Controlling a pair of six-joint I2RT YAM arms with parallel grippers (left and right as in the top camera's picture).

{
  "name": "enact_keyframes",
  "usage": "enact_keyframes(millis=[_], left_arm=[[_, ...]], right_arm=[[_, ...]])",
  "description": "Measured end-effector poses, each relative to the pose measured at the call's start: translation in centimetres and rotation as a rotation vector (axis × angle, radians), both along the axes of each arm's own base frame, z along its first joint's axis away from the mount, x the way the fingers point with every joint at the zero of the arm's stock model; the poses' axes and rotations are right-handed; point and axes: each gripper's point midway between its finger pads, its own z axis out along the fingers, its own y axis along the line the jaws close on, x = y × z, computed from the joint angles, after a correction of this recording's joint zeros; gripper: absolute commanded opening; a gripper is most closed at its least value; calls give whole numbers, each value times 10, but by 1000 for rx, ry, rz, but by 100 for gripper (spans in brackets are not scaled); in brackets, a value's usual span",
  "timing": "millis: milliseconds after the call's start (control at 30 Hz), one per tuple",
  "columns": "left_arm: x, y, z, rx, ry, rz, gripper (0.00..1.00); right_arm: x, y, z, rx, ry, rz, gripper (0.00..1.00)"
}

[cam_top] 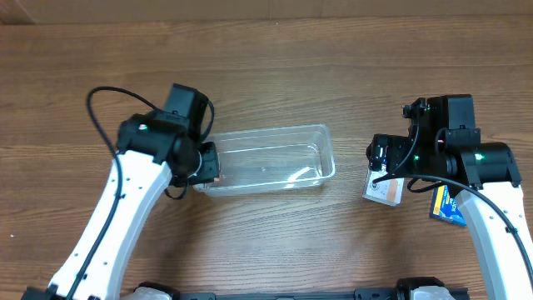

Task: Pack container
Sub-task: 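Place the orange tube into the container beside the bottle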

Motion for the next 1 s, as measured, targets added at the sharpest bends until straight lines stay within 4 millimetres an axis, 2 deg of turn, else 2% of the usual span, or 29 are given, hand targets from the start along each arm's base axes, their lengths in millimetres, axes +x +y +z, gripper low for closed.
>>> enact_keyframes(millis=[100, 267, 300, 333, 367, 400, 433, 667, 733, 800, 833, 967, 1000], left_arm=[[0, 0, -30, 22, 71, 7, 4], [10, -1, -55, 51, 124, 8, 6], [11, -1, -59, 56, 131, 8, 9], [13, -1, -60, 56, 130, 8, 23], [13, -1, -60, 56, 129, 8, 45], [13, -1, -60, 56, 129, 7, 56], [13, -1, -60, 56, 128, 11, 60], [12, -1, -60, 57, 134, 5, 61], [13, -1, -51, 58, 135, -1, 62], [25, -5, -26, 48, 87, -22, 73], [30, -6, -16, 44, 68, -29, 98], [51, 4, 54, 94, -72, -30, 100], [55, 8, 63, 100, -105, -21, 100]], right_arm=[[0, 0, 0, 0, 0, 0, 100], [0, 0, 0, 0, 0, 0, 100], [0, 0, 0, 0, 0, 0, 100], [0, 0, 0, 0, 0, 0, 100], [0, 0, 0, 0, 0, 0, 100], [0, 0, 0, 0, 0, 0, 100], [0, 0, 0, 0, 0, 0, 100], [0, 0, 0, 0, 0, 0, 100], [0, 0, 0, 0, 1, 1, 100], [0, 0, 0, 0, 0, 0, 100], [0, 0, 0, 0, 0, 0, 100], [0, 0, 0, 0, 2, 0, 100], [0, 0, 0, 0, 2, 0, 100]])
